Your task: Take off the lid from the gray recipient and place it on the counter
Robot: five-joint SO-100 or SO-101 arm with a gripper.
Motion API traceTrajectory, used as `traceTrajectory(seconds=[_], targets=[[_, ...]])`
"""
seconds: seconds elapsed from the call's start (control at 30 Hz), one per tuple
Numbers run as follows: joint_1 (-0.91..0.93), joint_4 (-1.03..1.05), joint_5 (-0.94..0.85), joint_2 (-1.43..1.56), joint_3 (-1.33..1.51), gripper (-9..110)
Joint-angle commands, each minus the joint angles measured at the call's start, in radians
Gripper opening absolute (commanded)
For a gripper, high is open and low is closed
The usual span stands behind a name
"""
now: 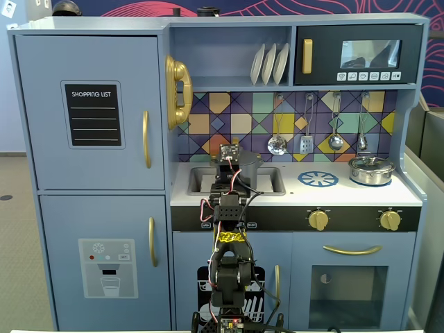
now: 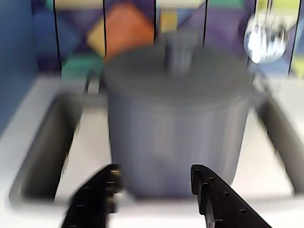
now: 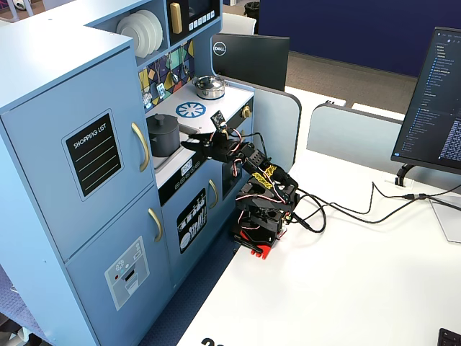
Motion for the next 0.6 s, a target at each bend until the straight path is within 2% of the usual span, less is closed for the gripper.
traceTrajectory(seconds=[0.0, 0.57], targets=[[0.029, -0.057, 0.015, -0.017, -0.084, 17], [0.055, -0.209, 0.008, -0.305, -0.247, 17]])
